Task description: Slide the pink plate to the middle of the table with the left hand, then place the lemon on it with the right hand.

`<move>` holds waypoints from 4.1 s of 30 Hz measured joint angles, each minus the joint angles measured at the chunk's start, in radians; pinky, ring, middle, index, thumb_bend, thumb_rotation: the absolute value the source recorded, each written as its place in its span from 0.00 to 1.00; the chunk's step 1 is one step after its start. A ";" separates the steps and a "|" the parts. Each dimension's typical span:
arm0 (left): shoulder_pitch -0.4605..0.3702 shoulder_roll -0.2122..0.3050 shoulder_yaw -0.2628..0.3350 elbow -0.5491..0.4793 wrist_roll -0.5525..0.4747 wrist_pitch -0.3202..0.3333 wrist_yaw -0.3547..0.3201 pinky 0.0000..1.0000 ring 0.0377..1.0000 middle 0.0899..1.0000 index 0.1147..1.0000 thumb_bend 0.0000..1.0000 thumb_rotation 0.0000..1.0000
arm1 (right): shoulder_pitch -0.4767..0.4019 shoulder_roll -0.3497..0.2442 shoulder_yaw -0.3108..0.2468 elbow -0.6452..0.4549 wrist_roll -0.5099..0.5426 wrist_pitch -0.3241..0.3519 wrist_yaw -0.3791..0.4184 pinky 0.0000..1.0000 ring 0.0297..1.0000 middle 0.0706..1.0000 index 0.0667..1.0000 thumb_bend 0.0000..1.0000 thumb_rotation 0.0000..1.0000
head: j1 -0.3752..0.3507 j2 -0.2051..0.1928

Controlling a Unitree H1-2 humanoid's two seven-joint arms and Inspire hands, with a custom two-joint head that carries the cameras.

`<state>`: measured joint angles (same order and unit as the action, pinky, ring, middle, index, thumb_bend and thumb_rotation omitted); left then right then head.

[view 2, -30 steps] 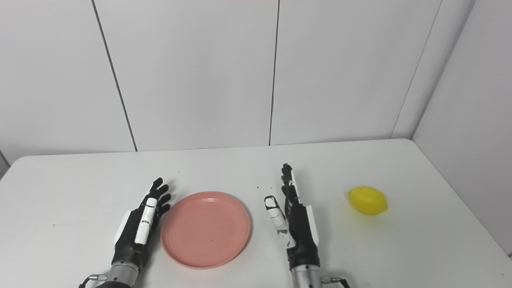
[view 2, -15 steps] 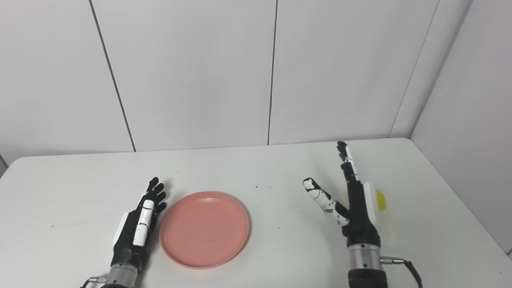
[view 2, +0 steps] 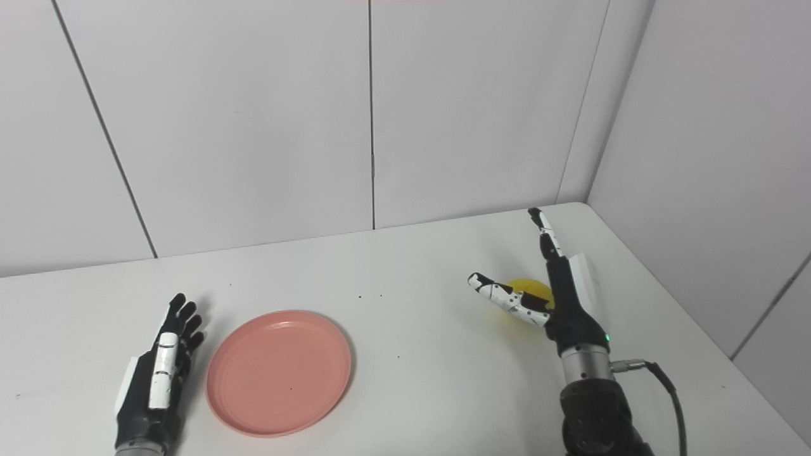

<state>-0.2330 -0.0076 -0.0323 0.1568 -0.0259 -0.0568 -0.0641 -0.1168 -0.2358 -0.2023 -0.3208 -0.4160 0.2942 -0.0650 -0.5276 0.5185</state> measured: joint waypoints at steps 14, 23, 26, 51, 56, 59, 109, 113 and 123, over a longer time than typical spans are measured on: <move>-0.005 0.017 0.036 0.004 -0.070 0.004 -0.017 0.97 0.98 0.98 0.99 0.46 1.00 | -0.023 -0.045 0.017 0.014 -0.071 0.109 0.025 0.87 0.92 0.94 0.93 0.86 0.35 | -0.112 -0.028; -0.005 0.020 0.041 -0.012 -0.095 0.049 -0.028 0.99 0.99 0.99 1.00 0.44 1.00 | -0.057 -0.063 0.033 0.077 -0.081 0.171 0.073 0.85 0.90 0.93 0.91 0.85 0.33 | -0.123 -0.028; -0.005 0.021 0.041 -0.023 -0.097 0.069 -0.032 1.00 1.00 1.00 1.00 0.44 1.00 | -0.069 -0.068 0.028 0.119 -0.081 0.178 0.098 0.84 0.90 0.92 0.90 0.84 0.37 | -0.126 -0.029; -0.003 0.021 0.042 -0.111 -0.108 0.155 -0.037 0.99 0.98 0.98 0.98 0.37 1.00 | -0.128 -0.068 -0.013 0.279 -0.103 0.181 0.131 0.53 0.69 0.82 0.84 0.83 0.05 | -0.141 -0.029; -0.001 0.019 0.040 -0.117 -0.108 0.164 -0.036 0.97 0.97 0.97 0.97 0.35 1.00 | -0.125 -0.072 -0.010 0.279 -0.049 0.178 0.099 0.34 0.47 0.76 0.80 0.81 0.00 | -0.138 -0.026; 0.000 0.019 0.039 -0.129 -0.106 0.165 -0.035 0.95 0.96 0.96 0.96 0.35 1.00 | -0.116 -0.072 0.009 0.279 -0.041 0.178 0.084 0.38 0.51 0.76 0.77 0.81 0.00 | -0.138 -0.025; 0.008 0.015 0.031 -0.146 -0.084 0.183 -0.029 0.92 0.94 0.94 0.94 0.35 1.00 | -0.109 0.011 0.011 0.228 0.084 -0.140 -0.225 0.49 0.45 0.45 0.46 0.52 0.00 | -0.107 -0.014; 0.008 0.015 0.030 -0.145 -0.078 0.183 -0.029 0.92 0.94 0.94 0.94 0.35 1.00 | -0.120 0.034 0.015 0.224 0.104 -0.166 -0.226 0.47 0.43 0.46 0.46 0.52 0.00 | -0.107 -0.014; 0.010 0.014 0.030 -0.131 -0.069 0.157 -0.029 0.90 0.92 0.93 0.94 0.37 1.00 | -0.145 0.137 0.055 0.205 0.213 -0.237 -0.207 0.45 0.43 0.46 0.46 0.52 0.00 | -0.089 -0.012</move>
<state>-0.2233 0.0066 -0.0022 0.0261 -0.0951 0.1005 -0.0929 -0.2619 -0.0992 -0.1473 -0.1162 -0.2034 0.0573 -0.2716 -0.6168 0.5062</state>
